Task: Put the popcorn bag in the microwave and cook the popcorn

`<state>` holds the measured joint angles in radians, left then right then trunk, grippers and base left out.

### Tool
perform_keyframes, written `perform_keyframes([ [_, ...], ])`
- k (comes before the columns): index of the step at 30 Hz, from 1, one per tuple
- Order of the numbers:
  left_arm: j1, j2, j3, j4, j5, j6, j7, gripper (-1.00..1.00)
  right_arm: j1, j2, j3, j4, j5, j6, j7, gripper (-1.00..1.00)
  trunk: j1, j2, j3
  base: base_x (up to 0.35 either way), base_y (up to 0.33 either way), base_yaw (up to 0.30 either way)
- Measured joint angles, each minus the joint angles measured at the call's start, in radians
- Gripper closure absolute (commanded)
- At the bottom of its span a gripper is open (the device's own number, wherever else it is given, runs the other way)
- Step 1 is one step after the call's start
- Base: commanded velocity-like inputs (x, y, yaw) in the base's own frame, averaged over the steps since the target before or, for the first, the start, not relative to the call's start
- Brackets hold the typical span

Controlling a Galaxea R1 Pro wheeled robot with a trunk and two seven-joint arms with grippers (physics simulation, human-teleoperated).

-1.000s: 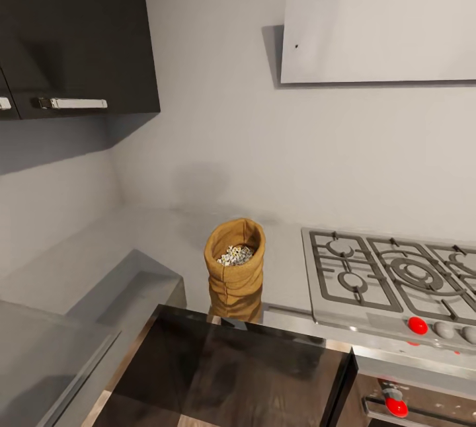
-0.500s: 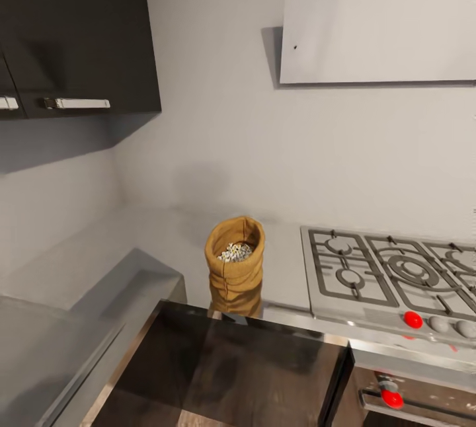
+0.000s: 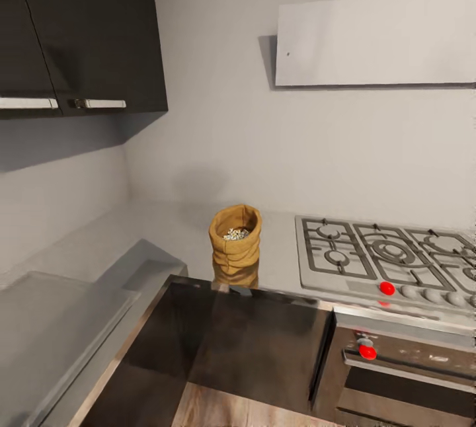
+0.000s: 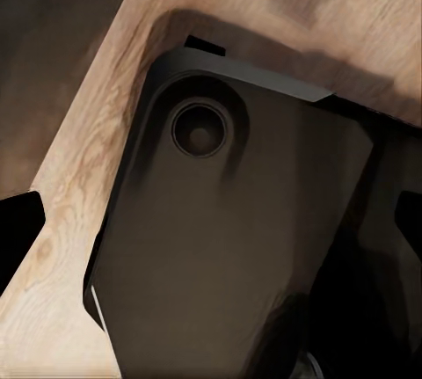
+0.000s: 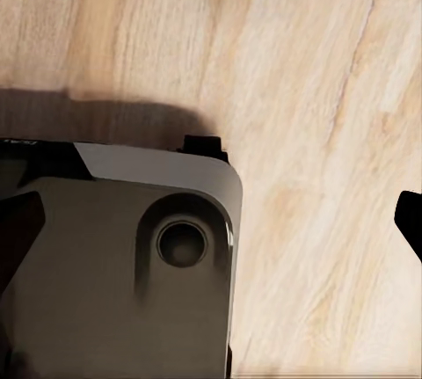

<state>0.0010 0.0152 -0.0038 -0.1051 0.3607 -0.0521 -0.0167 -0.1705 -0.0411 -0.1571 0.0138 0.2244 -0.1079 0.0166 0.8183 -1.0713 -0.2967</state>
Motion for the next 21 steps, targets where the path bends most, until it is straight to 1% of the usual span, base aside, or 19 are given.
perform_keyframes([
  [3, 0.0, 0.0, 0.0, 0.0, 0.0, 0.0, 0.0, -1.0, 0.0, 0.0, 0.0, 0.0, 0.0, 0.001, 0.0, -1.0, 0.0, 0.0, 0.0, -0.029, 0.0, 0.0],
  [5, 0.001, 0.001, 0.001, 0.001, -0.003, 0.0, 0.0, -1.0, -0.011, 0.005, 0.011, 0.01, -0.007, -0.007, 0.011, -1.0, 0.0, 0.0, 0.0, 0.0, 0.0, 0.0],
  [7, 0.001, 0.001, 0.001, 0.001, -0.004, 0.0, 0.0, -1.0, -0.009, 0.005, 0.014, 0.014, -0.004, -0.005, 0.014, -1.0, 0.0, 0.0, 0.0, 0.0, 0.0, 0.0],
  [11, 0.001, 0.001, 0.0, 0.002, -0.004, 0.0, 0.0, -1.0, 0.001, 0.002, 0.011, 0.014, 0.003, -0.002, -0.006, -1.0, 0.0, 0.0, 0.0, -0.021, 0.0, 0.0],
  [18, 0.0, 0.001, 0.003, 0.003, 0.005, 0.0, 0.0, -1.0, 0.002, 0.0, 0.009, 0.014, 0.003, -0.001, -0.01, -1.0, 0.0, 0.0, 0.0, -0.286, 0.0, 0.0],
  [21, 0.001, 0.001, 0.002, 0.003, 0.001, 0.0, 0.0, -1.0, 0.002, 0.001, 0.009, 0.014, 0.003, 0.001, -0.01, -1.0, 0.0, 0.0, 0.0, -0.082, 0.0, 0.0],
])
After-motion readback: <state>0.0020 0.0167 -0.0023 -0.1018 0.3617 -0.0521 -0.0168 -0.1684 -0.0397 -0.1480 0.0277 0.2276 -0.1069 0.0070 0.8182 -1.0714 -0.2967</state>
